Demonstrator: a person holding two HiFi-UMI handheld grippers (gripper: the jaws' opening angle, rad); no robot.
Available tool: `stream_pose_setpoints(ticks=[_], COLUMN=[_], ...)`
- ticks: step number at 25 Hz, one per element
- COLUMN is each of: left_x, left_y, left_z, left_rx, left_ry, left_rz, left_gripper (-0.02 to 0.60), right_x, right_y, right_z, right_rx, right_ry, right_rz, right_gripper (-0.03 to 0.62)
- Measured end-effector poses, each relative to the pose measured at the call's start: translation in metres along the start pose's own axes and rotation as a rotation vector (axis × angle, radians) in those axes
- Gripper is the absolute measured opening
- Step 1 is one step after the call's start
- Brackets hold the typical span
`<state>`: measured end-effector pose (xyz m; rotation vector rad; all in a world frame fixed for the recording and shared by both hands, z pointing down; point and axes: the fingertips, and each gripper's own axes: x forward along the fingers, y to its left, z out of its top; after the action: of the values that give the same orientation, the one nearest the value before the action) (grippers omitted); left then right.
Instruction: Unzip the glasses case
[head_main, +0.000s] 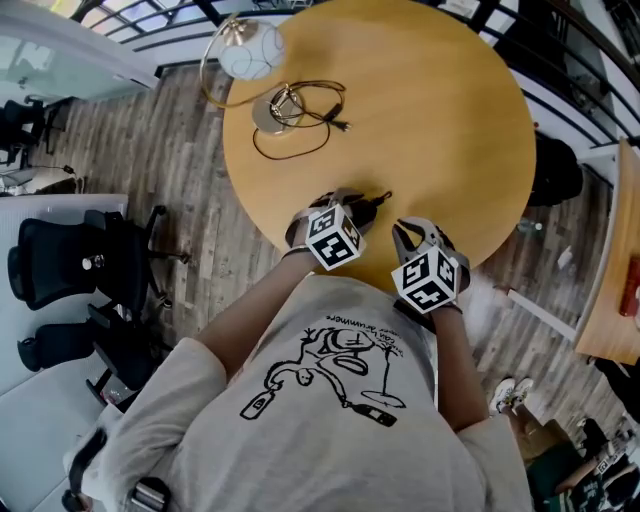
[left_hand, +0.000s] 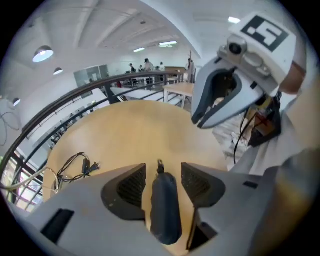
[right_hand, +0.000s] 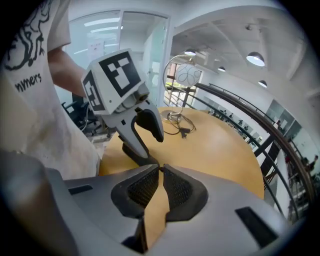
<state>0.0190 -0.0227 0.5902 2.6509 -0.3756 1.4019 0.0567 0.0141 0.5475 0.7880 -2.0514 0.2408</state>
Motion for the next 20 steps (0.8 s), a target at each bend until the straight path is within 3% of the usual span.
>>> stream_pose_setpoints(ticks=[5,9,15,20], left_x=[-0.053,-0.089,-0.119,-0.128], left_y=[0.001,-0.003,-0.006,-0.010], left_z=[0.040,0.058,0.074,0.088], left_rx=[-0.217,-0.382,-0.480,-0.490], left_ry=[-0.252,-0.416,-0.535,-0.589], left_rz=[-0.004,-0.019,0.018,0.061], left_gripper=[0.150,0.043,0.009,0.009], right_x=[-0.021,-0.043,-0.068,-0.076], right_y=[-0.016,-0.025,-0.031,-0.025], right_z=[0.027,0.047,0.069,0.081], right_rx=[0.211,0.417,0.539,0.562], right_ry=[-0.183,-0.345,-0.493,-0.547], right_rz=[0.002,0.046,0.022,0.001], right_gripper=[0.031,0.031,0.029,0.029])
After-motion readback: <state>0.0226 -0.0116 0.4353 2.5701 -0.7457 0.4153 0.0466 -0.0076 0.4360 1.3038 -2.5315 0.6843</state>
